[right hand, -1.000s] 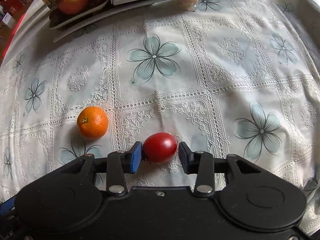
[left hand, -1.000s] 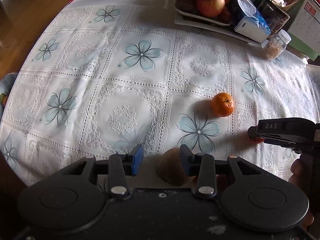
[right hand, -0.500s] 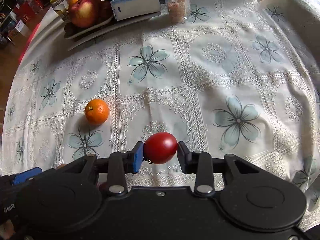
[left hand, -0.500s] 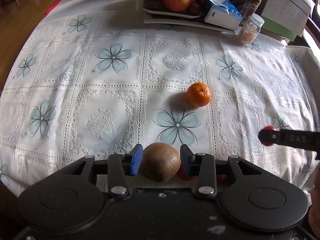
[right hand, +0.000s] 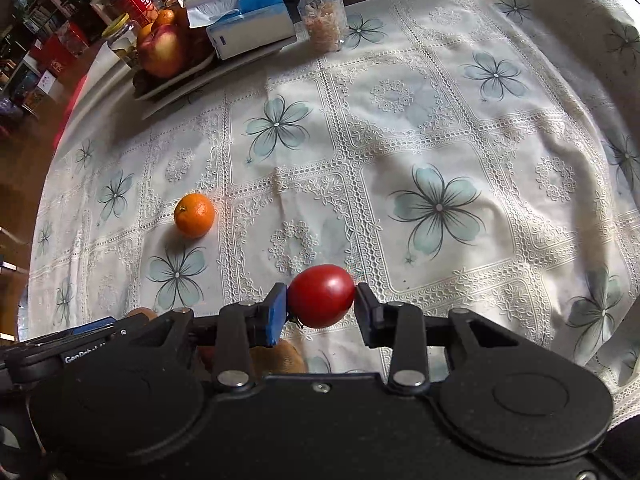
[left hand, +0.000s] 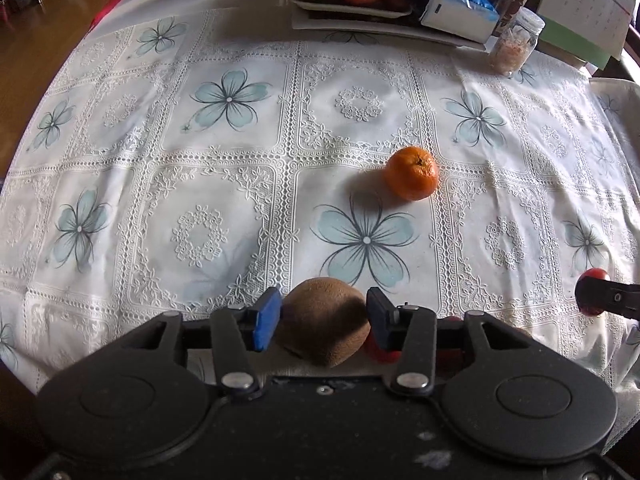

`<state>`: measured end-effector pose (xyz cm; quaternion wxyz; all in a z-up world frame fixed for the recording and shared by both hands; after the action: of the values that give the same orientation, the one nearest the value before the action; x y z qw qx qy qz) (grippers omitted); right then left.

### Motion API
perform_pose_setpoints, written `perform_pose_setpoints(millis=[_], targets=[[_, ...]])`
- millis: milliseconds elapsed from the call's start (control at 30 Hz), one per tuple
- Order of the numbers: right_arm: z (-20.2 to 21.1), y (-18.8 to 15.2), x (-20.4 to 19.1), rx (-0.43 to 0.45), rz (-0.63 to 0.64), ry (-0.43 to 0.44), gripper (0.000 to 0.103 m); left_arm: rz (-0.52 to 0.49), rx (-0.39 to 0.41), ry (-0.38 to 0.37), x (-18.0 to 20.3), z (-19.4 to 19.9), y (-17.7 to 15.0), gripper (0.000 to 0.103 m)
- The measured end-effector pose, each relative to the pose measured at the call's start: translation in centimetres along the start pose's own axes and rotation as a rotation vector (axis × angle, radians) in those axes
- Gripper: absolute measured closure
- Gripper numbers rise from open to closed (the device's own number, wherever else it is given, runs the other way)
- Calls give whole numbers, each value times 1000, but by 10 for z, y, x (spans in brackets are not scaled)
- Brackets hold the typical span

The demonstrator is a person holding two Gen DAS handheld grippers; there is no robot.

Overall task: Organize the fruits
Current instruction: 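Carry the kiwi and tomato in both tools over the gold tray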

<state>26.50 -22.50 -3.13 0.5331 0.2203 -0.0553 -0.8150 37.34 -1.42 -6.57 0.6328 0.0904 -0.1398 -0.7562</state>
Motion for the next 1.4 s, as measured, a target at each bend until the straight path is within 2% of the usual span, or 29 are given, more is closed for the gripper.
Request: perform_pose_setpoints(millis=[267,467,733,933,1133,1300,1400], targets=[[-8,-8,2,-25,14,-3,57,17,-39,3,2,-16,-3,41],[-11,-10,2,-40,13,3,57,41,-51,13,1,-25,-5,42],[-7,-9,-3,-20,33,2,57,122,-14,-23,-9,-16,-3,45],[7,-9,-12,47,78,6,57,103,64,-33,-7,18,0,45],[23,-23,-17,65,115,39,57,81,97,-20,-2,54,-33,45],[42,-62,-5,86,128,84,57,88,143,-54,3,77,-86,45],[50,-87,4,96,137,82,57,85,131,-83,9,79,-114,45]])
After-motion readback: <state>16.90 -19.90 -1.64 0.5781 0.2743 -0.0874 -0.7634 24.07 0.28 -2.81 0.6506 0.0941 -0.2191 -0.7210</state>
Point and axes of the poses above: each gripper's, at about its wrist camera, not at the fingertips, and z roughly against the way its jaws point, x to its right, y to its top, the point moved 5 cm from there along -z, roughly the way its jaws point, and after that the axes turned 5 degrees about -z, right-handed, at the moved point
